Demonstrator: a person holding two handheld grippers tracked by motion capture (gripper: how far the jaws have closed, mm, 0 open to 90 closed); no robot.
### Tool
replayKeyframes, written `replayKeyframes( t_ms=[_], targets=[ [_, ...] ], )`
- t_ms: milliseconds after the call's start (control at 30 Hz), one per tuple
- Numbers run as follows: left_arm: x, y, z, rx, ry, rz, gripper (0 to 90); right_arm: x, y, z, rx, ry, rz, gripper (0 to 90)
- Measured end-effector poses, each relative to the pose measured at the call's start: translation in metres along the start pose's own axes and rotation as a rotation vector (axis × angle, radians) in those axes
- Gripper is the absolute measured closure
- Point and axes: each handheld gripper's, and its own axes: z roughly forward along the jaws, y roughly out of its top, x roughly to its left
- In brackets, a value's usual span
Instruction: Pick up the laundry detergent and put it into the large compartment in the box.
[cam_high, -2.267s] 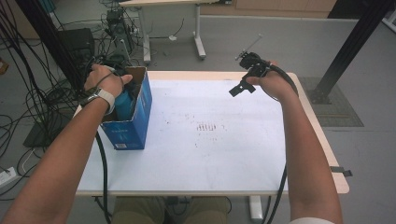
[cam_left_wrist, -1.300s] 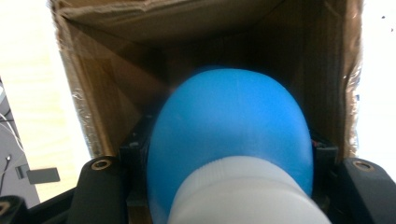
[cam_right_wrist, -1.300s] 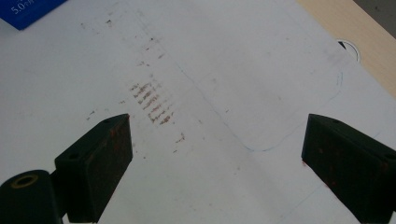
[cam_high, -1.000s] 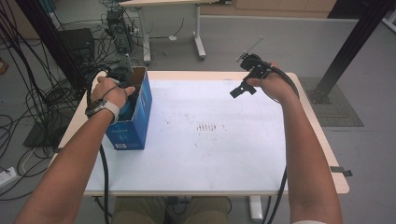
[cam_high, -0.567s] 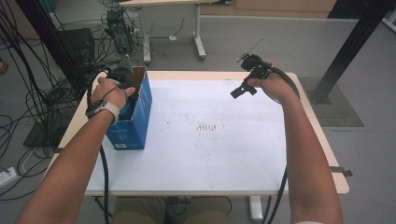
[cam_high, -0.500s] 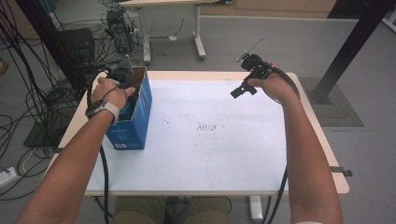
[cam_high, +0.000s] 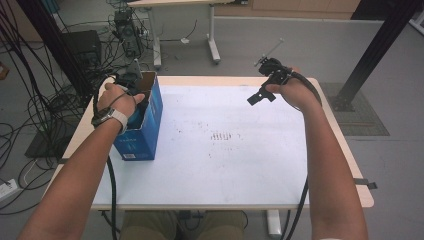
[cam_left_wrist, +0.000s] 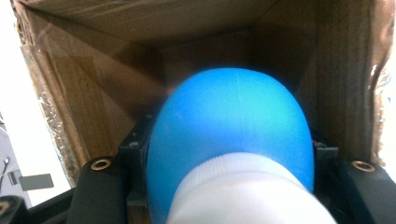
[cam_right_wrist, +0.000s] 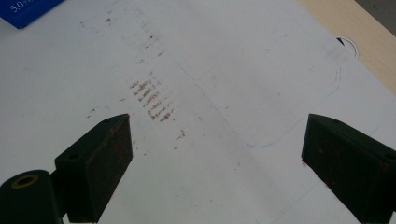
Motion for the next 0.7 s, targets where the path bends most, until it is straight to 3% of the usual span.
replayKeyframes(
  t_ms=[700],
  targets=[
    [0.0005,0.0001,-0.0001,0.005,-0.002,0.0,37.6,0.0014,0.001,-0.0012,0.002,-0.004,-0.001,8.6]
  ],
)
